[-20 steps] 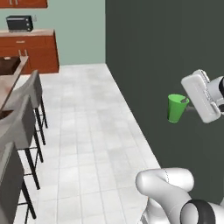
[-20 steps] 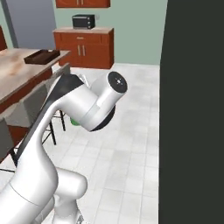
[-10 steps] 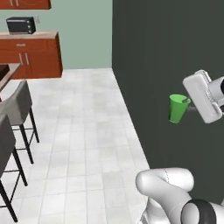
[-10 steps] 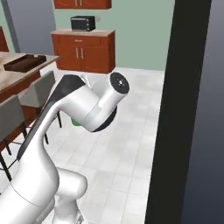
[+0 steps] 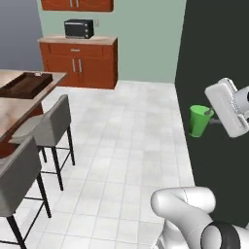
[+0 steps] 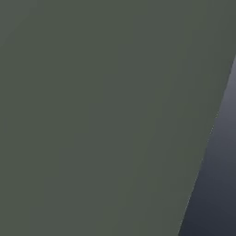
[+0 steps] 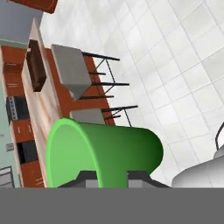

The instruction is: There is a tray on the dining counter. Grab the cup, mug, and pitcher and place them on the tray. The pitcher may be placed next to the tray if it cannot fit the tray.

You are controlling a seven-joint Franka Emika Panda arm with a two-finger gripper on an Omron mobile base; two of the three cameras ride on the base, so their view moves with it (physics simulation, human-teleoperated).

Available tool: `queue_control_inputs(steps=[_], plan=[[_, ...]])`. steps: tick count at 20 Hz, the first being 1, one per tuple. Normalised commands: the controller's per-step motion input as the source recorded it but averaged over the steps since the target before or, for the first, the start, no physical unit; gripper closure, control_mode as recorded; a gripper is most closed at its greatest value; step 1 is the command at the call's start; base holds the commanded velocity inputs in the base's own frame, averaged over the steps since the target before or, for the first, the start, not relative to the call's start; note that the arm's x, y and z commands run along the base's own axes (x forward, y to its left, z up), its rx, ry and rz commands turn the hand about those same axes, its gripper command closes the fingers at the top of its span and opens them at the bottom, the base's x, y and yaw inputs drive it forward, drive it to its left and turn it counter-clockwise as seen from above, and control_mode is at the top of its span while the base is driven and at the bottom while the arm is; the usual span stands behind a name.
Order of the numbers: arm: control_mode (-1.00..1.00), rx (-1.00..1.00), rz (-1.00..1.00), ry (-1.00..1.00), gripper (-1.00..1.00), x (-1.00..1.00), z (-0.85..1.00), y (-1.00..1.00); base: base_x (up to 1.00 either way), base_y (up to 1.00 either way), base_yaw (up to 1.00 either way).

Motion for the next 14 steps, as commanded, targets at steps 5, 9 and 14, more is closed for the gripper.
queue_control_inputs(steps=[5,9,14], plan=[[1.0,0.0,0.0,0.0,1.0,0.0,0.0,0.0,0.9,-0.53,0.55],[1.0,0.0,0.0,0.0,1.0,0.0,0.0,0.0,0.74,-0.67,0.56],[1.0,0.0,0.0,0.0,1.0,0.0,0.0,0.0,0.72,-0.65,0.56]])
